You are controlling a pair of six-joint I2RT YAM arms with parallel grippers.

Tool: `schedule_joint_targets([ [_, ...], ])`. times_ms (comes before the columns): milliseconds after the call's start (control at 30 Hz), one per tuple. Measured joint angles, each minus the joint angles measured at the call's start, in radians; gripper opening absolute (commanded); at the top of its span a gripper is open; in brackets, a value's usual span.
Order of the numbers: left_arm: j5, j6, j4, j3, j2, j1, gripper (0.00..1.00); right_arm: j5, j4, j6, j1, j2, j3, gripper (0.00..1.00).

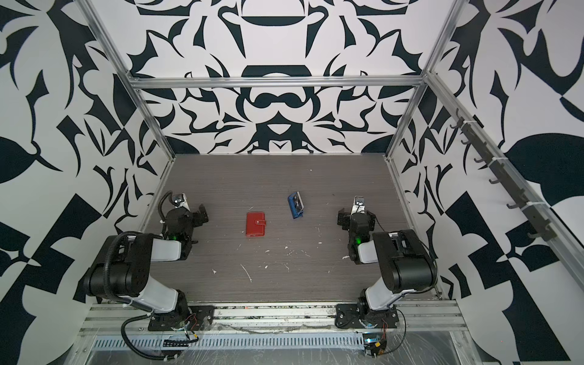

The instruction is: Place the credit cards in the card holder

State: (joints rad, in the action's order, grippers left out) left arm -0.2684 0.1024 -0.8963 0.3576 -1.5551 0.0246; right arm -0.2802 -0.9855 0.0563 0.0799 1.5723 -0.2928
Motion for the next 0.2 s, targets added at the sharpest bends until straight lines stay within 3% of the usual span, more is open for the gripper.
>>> schedule_joint_targets([
  [200,0.008,0.006,0.000,0.000,0.000,0.011,1.00,-0.001,0.000,0.000,0.000,0.000,0.000,0.99],
])
